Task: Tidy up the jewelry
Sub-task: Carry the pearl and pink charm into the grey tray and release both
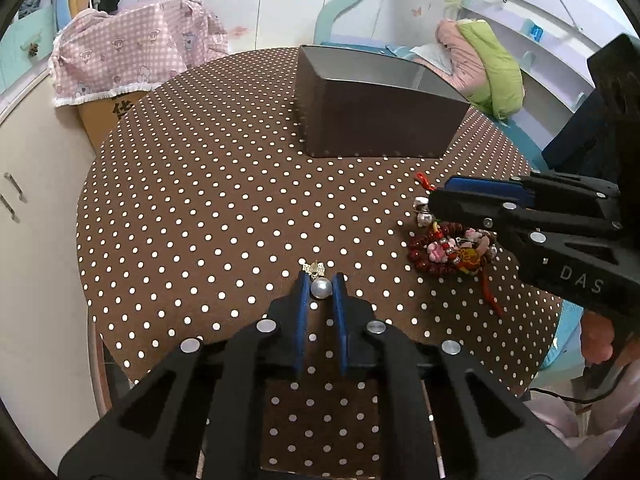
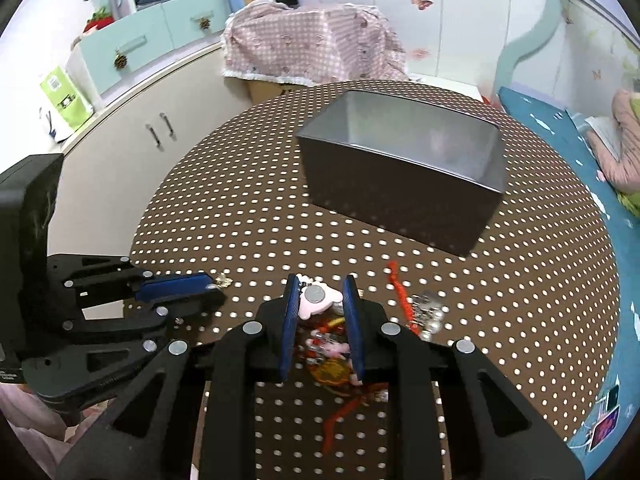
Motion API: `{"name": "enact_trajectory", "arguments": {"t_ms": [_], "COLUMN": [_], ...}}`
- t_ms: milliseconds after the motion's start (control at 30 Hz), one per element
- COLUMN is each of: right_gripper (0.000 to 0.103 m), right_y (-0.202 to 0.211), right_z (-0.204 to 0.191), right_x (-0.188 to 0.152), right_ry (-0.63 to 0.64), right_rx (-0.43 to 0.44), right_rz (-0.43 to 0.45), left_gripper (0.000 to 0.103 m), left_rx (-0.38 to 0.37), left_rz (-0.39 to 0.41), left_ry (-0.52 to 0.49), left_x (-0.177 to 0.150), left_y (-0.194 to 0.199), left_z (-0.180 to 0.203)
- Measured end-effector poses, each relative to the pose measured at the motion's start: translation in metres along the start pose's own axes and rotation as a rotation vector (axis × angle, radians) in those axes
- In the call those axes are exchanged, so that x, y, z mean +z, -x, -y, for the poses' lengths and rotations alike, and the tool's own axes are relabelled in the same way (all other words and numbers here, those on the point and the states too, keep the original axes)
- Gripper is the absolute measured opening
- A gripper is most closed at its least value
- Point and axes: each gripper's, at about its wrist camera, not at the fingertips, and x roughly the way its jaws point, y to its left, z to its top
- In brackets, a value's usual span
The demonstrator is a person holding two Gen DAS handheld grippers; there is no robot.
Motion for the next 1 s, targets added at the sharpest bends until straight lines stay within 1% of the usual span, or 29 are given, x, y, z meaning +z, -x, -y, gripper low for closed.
{"name": "enact_trajectory", "arguments": {"t_ms": [333,533,767,867,1000], "right_gripper": [0.021,0.021,0.021,0.021,0.021], "right_y": [0.006,0.013,0.024,0.028,0.032], "right_z": [0.010,0.020,0.039,0.051,0.064], "right_x": [-0.001,0.001,0.012,0.019,0.028], "right_ry": [-0.030,-0.046,-0.087,-0.105,-0.138], "right_rx": [0.005,-0.005,-0.024,-0.030,-0.005], "right_rz": [0.018,0.037,0.077,0.096,0.125], "left_gripper": [0.011,0.011,0.011,0.011,0.011], "left_rx": [0.020,0.016,0.001,-0.014,-0.040], "left_rz": [-0.005,0.024,0.078,0.110,0.147], "left_ry": [-0.005,-0.020,-0.056,-0.079,-0.099], "left_x": [0.003,0.012,0.036,0.052,0.070], "left_y": [-0.002,0.003,0.011,0.014,0.018], "left_z": [0.004,0.011,0.017,0.022,0.029]}}
